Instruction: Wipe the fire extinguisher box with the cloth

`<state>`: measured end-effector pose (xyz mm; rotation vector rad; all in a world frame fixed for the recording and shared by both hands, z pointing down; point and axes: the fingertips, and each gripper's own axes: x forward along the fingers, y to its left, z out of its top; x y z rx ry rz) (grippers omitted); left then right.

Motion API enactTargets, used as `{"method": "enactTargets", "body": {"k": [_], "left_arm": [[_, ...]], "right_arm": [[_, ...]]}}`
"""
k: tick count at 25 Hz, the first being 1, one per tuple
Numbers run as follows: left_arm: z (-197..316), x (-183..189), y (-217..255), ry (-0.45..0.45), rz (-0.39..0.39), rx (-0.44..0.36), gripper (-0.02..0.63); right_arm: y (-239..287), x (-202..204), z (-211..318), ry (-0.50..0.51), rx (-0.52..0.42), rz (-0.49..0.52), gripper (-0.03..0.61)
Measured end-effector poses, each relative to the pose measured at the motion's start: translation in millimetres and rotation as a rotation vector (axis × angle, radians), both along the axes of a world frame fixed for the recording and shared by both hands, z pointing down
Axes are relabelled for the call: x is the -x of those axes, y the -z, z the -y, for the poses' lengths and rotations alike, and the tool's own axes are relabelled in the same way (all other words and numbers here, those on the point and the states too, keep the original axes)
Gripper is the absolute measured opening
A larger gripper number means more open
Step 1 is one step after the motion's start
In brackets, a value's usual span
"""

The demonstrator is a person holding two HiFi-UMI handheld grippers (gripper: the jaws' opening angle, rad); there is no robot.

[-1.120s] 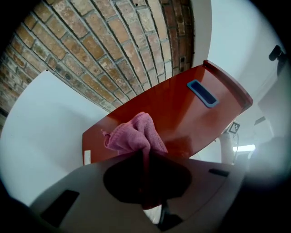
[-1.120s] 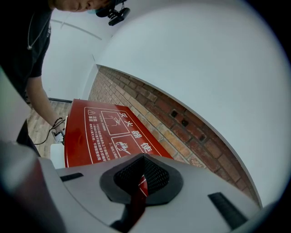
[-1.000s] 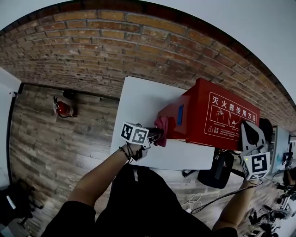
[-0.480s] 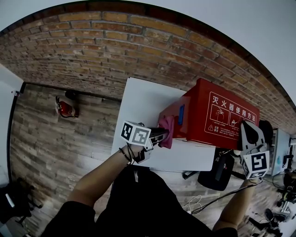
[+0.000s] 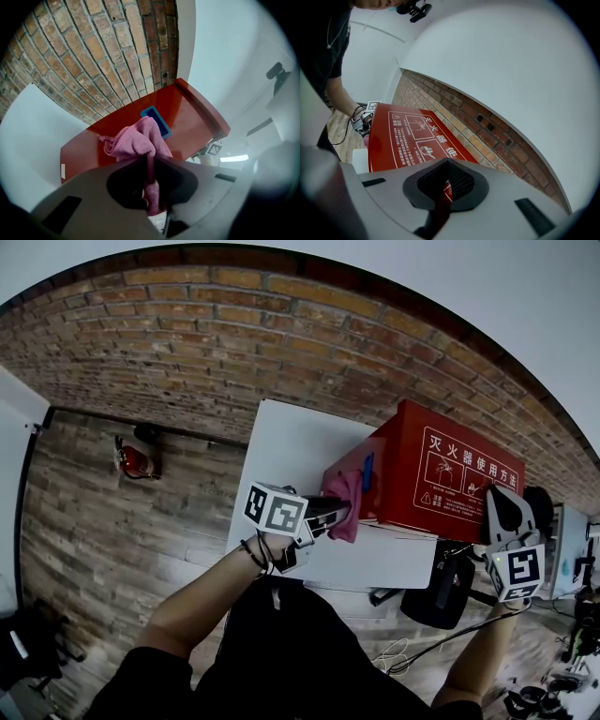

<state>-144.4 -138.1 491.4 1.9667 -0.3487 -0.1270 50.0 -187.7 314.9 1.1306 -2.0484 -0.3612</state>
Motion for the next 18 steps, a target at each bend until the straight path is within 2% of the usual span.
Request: {"method": "enactTargets", "body": {"k": [11,18], "left_arm": [[2.3,0.1,25.7,0.010,-0.037,-0.020,0.054],[3.8,0.3,54.4,0.017,-0.062,-0.065,0.053]], "right_arm": [[-0.8,-0.1,0.3,0.001,0.004,0.004,0.015],[0.7,2.6,0.3,0.001,0.000,0.006,0.015]]}}
